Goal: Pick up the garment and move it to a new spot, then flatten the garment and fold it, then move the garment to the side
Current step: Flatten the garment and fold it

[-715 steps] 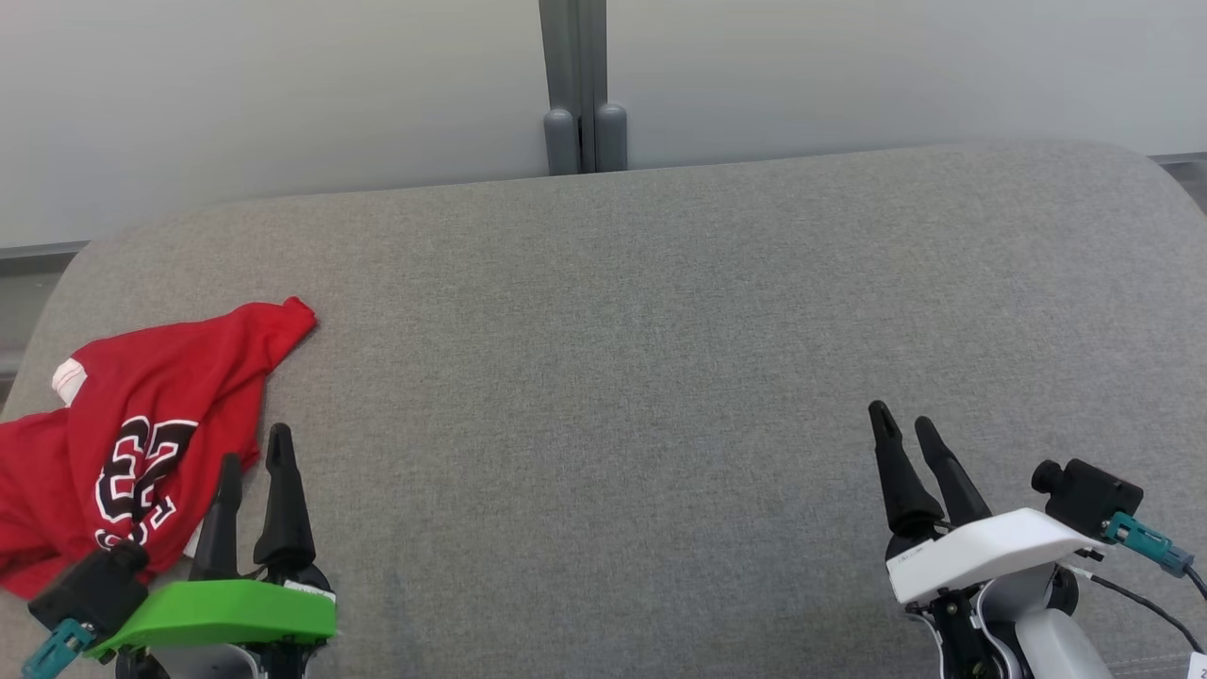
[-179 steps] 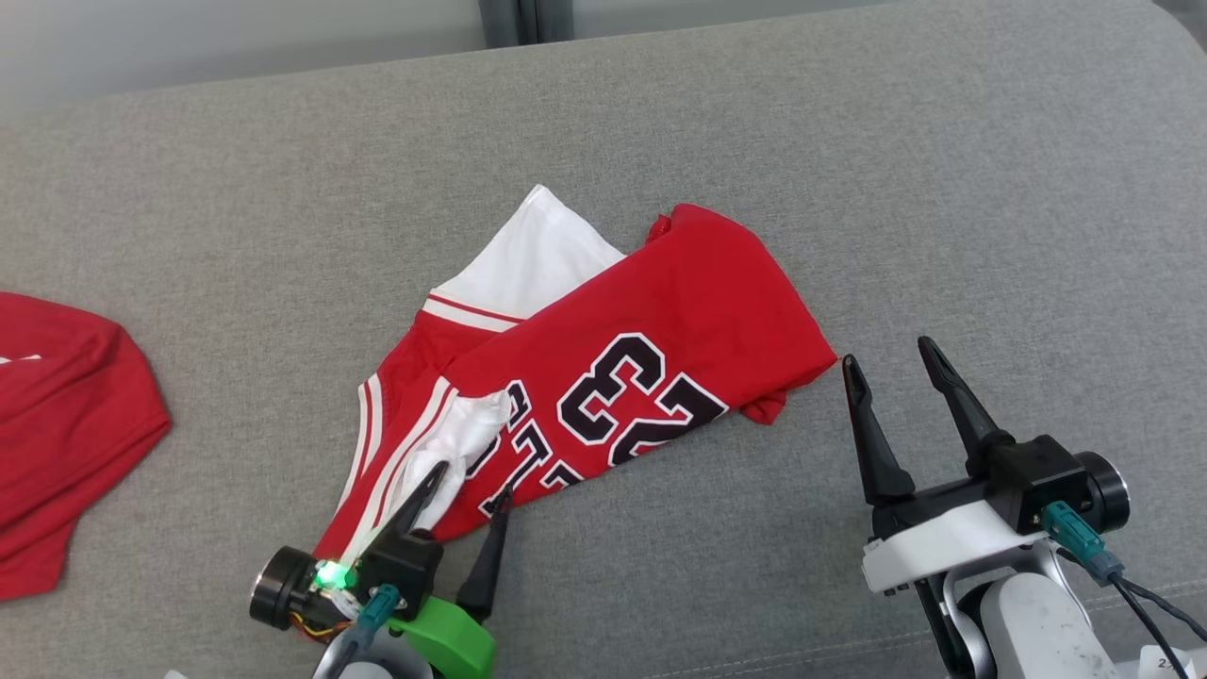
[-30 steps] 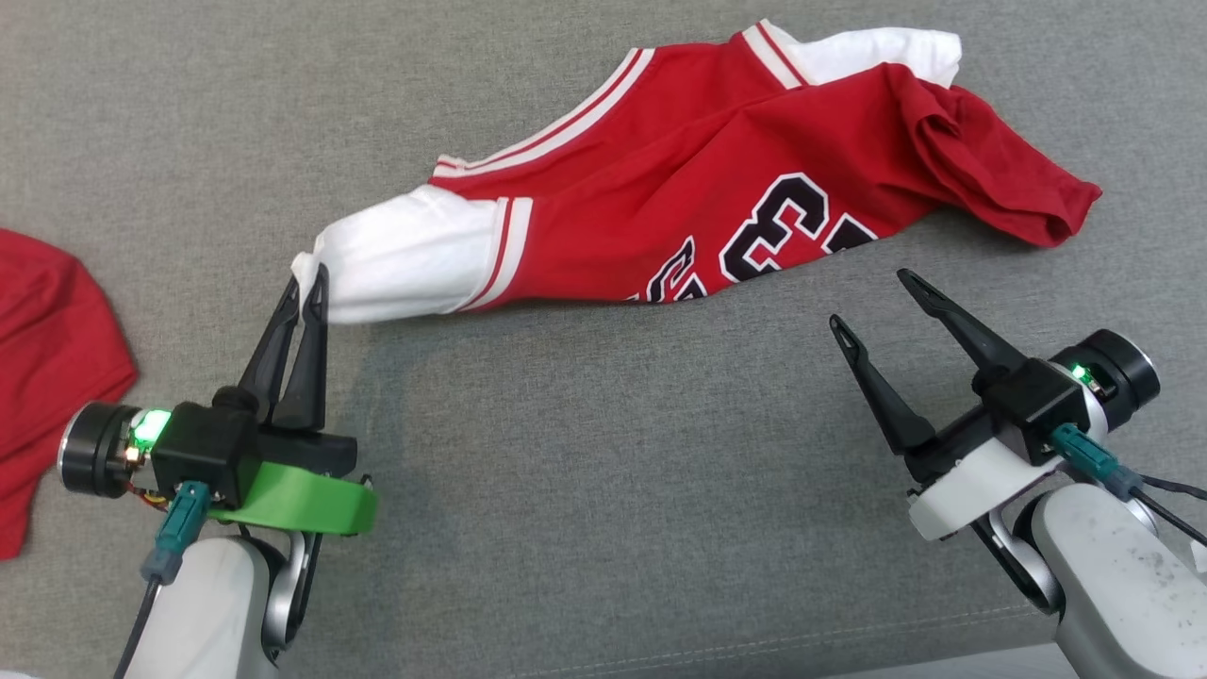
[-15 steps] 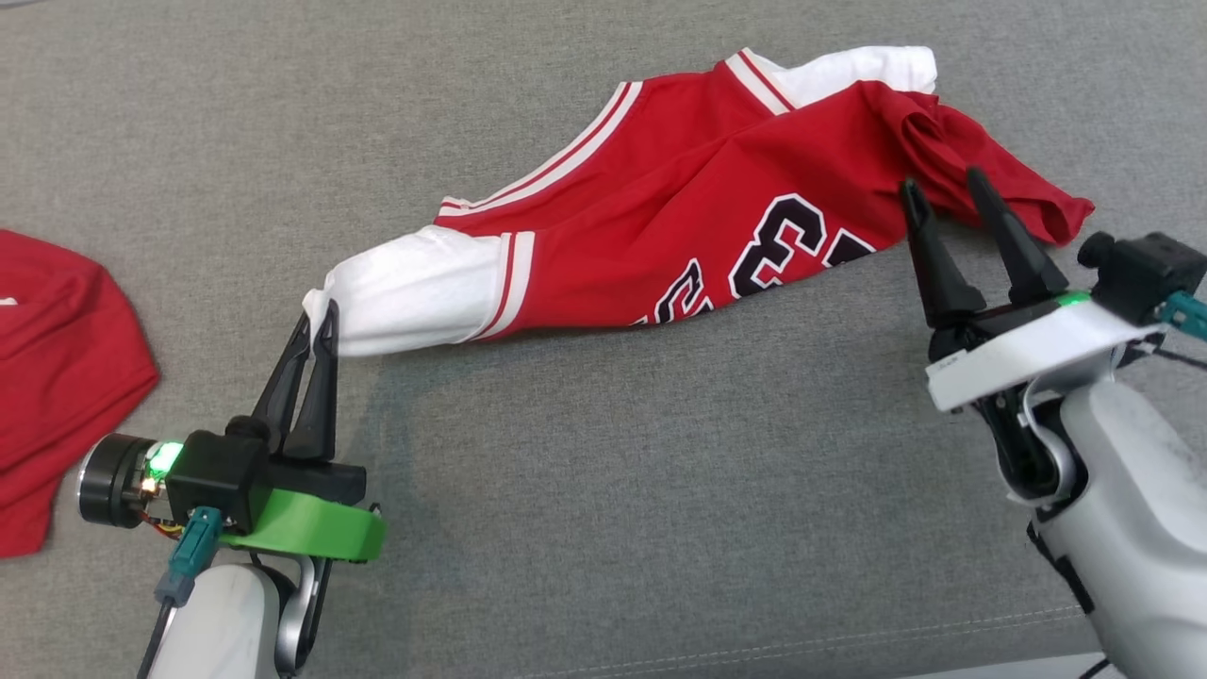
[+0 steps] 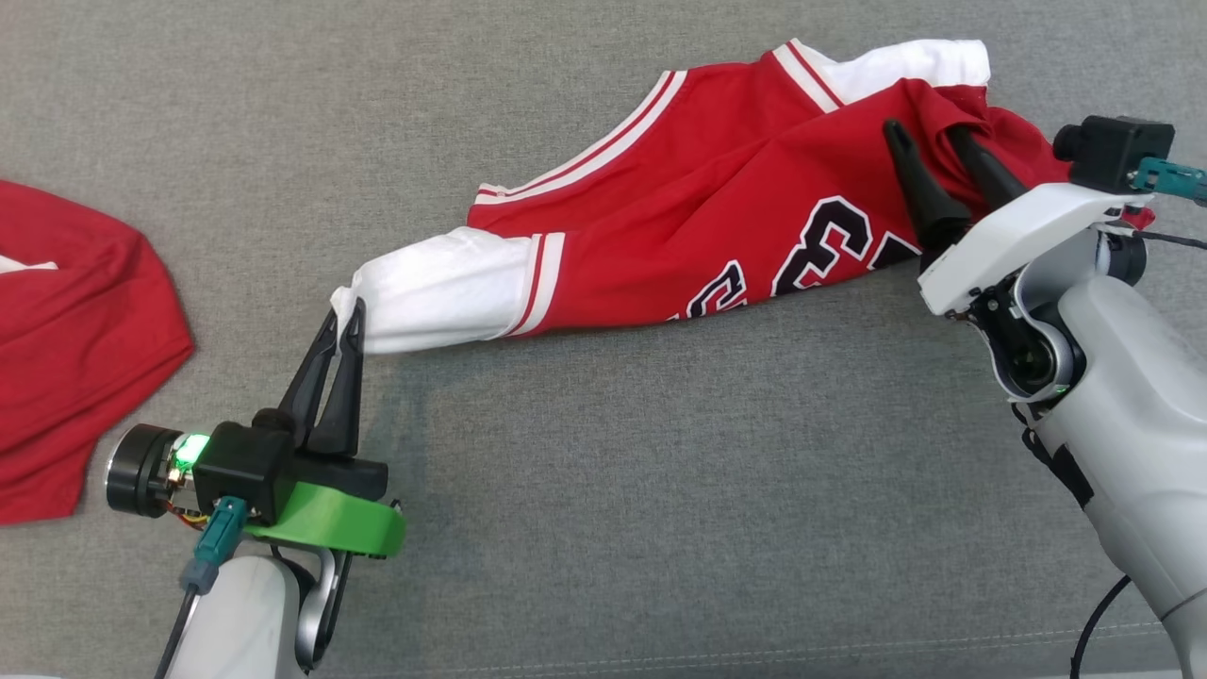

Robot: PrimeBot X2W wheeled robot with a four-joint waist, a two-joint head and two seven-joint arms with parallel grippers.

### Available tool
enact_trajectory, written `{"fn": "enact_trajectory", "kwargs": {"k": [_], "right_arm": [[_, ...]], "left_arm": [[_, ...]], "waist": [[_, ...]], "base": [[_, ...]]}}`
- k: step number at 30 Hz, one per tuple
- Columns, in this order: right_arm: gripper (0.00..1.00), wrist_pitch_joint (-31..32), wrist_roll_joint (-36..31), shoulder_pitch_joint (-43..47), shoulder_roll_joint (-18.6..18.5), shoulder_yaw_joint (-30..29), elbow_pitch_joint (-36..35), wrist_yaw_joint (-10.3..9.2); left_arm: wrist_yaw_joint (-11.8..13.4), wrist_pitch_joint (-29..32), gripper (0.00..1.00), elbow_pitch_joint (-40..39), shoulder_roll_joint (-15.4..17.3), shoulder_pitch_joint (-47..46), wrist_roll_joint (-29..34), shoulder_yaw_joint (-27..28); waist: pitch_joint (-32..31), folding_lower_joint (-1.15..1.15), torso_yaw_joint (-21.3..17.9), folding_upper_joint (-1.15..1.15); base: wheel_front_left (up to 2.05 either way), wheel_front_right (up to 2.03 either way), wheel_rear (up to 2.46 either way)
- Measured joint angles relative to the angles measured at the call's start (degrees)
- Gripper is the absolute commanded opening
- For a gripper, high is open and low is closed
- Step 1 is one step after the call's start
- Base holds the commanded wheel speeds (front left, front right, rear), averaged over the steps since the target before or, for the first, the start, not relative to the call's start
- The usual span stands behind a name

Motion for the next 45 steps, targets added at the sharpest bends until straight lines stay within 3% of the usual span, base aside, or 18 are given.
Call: {"fn": "enact_trajectory", "kwargs": {"k": [2,3,5,10,21,25,33,34,35,41,45], "right_arm": [[0.94,-0.23,1.02,-0.6,0.23,1.65,0.69,0.0],[0.41,-0.3,1.51,-0.86,0.38,2.24,0.94,0.0],[0.0,-1.99,1.62,-1.66,0.15,3.67,1.32,0.0],[0.0,-6.32,2.82,-2.88,-2.45,8.64,-1.52,0.0],[0.0,-8.0,6.98,16.87,-19.47,15.21,-21.07,0.0],[0.0,-6.75,8.67,22.81,-21.11,17.06,-25.14,0.0],[0.0,-2.36,10.5,26.71,-20.08,21.41,-26.3,0.0],[0.58,-1.79,10.57,26.83,-19.97,21.76,-25.98,0.0],[1.0,-1.63,10.87,26.97,-19.97,21.65,-25.76,0.0],[1.0,-2.91,14.5,26.7,-22.96,15.84,-27.44,0.0],[1.0,-5.1,12.69,24.8,-24.5,11.57,-26.25,0.0]], "left_arm": [[-0.14,0.0,0.0,0.15,-0.16,0.0,0.11,0.11],[-0.15,0.0,0.0,0.2,-0.23,0.0,0.15,0.15],[-0.19,0.0,0.0,0.32,-0.37,0.01,0.16,0.37],[-0.63,0.0,0.0,0.7,-0.51,0.02,0.58,0.69],[-0.69,0.0,0.0,-0.65,0.07,3.19,0.58,4.03],[-0.68,0.0,0.0,-1.48,0.19,3.46,0.64,4.98],[-0.74,0.0,0.0,-1.45,0.42,3.45,1.09,5.47],[-0.75,0.0,0.0,-1.41,0.42,3.45,1.11,5.47],[-0.85,0.0,0.0,-1.37,0.42,3.46,1.15,5.47],[-0.91,0.0,0.0,-1.32,0.41,3.69,1.27,6.06],[-0.98,0.0,0.0,-1.32,0.18,3.85,1.35,6.09]], "waist": [[-0.12,0.0,0.29,0.0],[-0.22,0.0,0.34,0.0],[-0.5,0.0,0.36,0.0],[-1.6,0.0,0.18,0.0],[-4.18,0.0,-1.21,0.0],[-4.27,0.0,-2.56,0.0],[-4.44,0.0,-3.65,0.0],[-4.55,0.0,-3.6,0.0],[-4.68,0.0,-3.53,0.0],[-5.23,0.0,-2.89,0.0],[-4.76,0.0,-2.35,0.0]], "base": [[0.0,0.0,0.0],[0.0,0.0,0.0],[0.0,0.0,0.0],[0.0,0.0,0.0],[0.0,0.0,0.0],[0.0,0.0,0.0],[0.0,0.0,0.0],[0.0,0.0,0.0],[0.0,0.0,0.0],[0.0,0.0,0.0],[0.0,0.0,0.0]]}}
